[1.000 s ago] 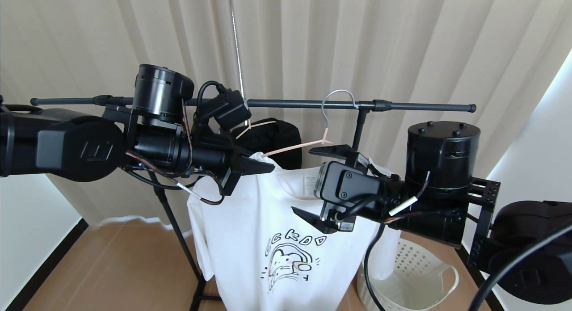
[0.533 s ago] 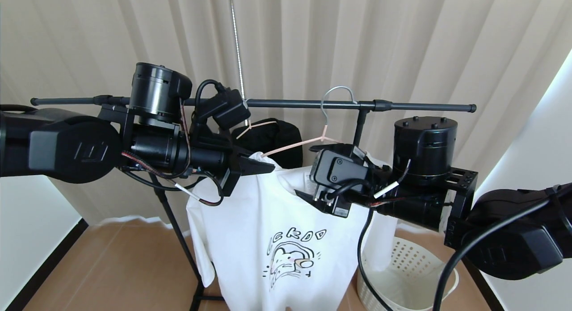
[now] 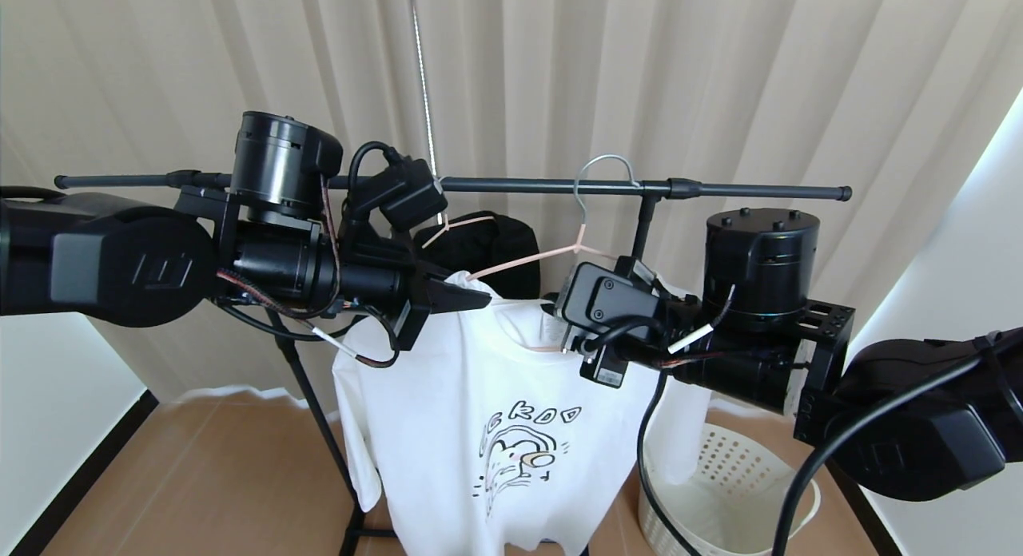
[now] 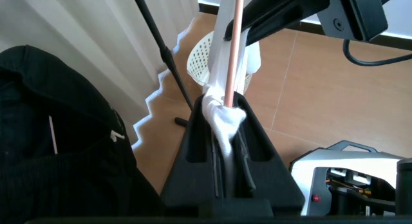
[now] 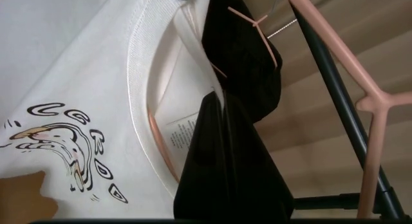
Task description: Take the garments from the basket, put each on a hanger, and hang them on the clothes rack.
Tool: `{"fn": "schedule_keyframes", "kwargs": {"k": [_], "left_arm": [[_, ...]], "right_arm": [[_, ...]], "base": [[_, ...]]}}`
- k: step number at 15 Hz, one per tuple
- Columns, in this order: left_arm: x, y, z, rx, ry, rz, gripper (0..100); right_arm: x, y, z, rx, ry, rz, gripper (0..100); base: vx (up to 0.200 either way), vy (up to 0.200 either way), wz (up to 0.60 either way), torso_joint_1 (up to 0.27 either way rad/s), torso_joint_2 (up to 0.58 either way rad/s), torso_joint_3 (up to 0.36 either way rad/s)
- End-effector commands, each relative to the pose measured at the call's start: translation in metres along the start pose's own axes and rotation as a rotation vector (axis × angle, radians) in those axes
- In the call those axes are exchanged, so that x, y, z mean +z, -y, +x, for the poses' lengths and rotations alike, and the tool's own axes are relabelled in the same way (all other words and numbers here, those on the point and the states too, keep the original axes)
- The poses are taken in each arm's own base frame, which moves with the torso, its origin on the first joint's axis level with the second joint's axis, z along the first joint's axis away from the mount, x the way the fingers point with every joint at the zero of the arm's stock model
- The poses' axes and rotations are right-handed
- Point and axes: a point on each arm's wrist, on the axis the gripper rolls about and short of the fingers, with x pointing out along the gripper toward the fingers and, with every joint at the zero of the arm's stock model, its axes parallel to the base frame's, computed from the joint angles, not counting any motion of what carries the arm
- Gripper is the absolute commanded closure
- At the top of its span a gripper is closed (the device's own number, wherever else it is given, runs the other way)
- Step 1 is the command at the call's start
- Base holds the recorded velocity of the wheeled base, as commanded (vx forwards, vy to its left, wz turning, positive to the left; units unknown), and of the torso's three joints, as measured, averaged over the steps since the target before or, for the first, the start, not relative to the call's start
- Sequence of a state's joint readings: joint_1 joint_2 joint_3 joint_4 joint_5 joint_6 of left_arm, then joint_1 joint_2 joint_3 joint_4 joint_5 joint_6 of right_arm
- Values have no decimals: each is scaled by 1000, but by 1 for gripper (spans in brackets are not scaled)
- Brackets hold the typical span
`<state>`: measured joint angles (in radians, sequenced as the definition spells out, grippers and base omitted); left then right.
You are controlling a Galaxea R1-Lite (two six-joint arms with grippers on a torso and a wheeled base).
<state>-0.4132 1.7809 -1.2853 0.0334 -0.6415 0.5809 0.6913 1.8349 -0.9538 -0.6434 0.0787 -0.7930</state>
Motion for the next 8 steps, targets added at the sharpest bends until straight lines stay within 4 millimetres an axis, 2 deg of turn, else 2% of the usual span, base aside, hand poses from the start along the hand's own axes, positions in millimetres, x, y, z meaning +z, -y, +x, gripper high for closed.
{"fn": "schedule_keyframes", "kwargs": {"k": [1, 8], "left_arm": [[-1, -1, -1, 4, -3, -4, 100], [-3, -4, -10, 27, -3, -10, 100]], "right_arm": [[1, 3, -4, -14, 1, 11, 100], [-6, 17, -22, -93, -45, 72, 100]], "base": [[0, 0, 0, 0, 0, 0], [0, 0, 0, 0, 0, 0]]}}
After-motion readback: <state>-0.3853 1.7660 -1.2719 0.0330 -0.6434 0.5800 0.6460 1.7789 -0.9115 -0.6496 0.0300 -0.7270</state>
